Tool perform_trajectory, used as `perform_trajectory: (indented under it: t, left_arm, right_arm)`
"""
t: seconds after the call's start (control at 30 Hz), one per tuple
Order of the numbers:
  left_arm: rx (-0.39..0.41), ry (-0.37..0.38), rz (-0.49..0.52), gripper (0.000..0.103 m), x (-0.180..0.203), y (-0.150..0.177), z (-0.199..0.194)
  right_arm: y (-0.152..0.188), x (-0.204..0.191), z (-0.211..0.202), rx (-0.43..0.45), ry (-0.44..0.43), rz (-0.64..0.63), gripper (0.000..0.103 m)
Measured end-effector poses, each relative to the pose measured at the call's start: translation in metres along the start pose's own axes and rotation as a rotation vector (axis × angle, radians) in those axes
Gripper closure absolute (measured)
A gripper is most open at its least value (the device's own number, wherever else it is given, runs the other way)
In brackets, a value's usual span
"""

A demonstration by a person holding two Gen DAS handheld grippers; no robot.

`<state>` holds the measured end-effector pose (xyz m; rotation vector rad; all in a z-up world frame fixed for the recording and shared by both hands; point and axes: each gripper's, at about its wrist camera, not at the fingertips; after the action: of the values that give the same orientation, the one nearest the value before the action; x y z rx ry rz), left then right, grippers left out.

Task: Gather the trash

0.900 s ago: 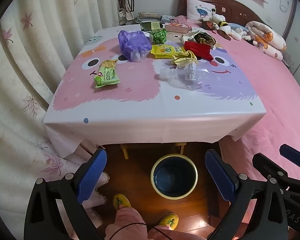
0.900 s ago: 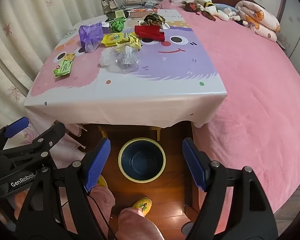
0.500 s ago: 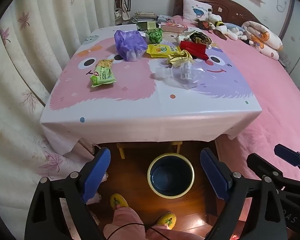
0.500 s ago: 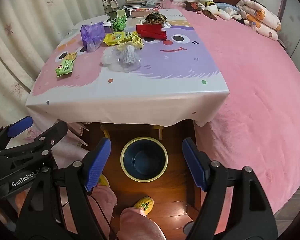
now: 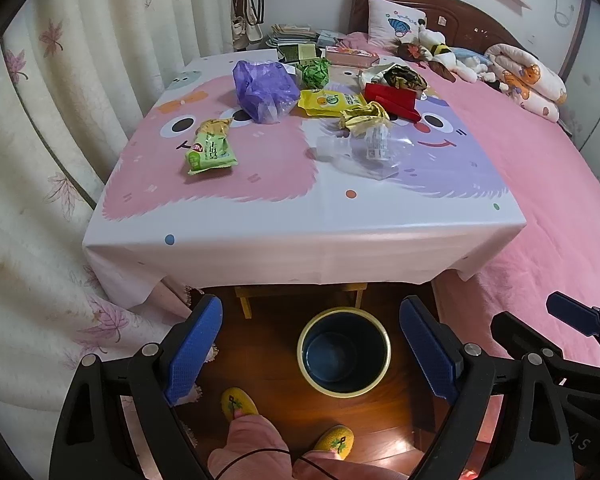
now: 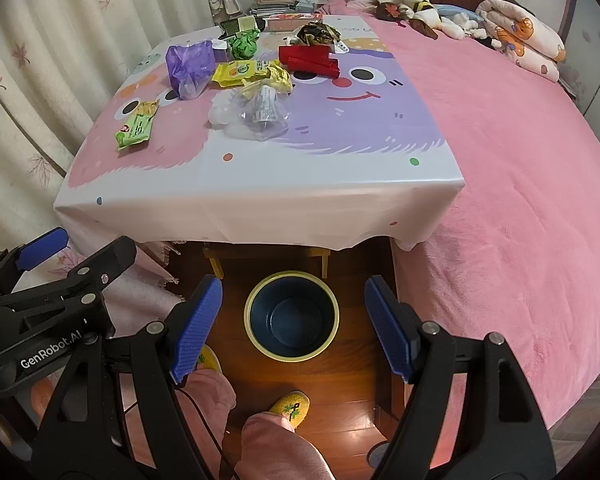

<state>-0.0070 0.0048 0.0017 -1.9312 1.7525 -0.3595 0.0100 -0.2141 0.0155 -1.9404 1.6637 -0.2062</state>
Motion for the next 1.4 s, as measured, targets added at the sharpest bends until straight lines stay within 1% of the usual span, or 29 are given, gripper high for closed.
perform_trajectory:
  t: [1.4]
  left_arm:
    - [-0.001,-0.002,0.002,0.012,-0.0012,-0.0002,0.0016]
  right_arm:
    - [-0.0025,-0.0002,0.0096,-0.014,-0.009,0.010,0.030]
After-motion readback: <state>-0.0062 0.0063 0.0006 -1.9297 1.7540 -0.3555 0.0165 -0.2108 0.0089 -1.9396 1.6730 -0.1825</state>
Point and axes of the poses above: each gripper's, at about its wrist camera, not at the fingertips, and z roughly the way its jaws point, x to its right, y to its underside, and after that the axes turned 13 degrees about -y, right-handed
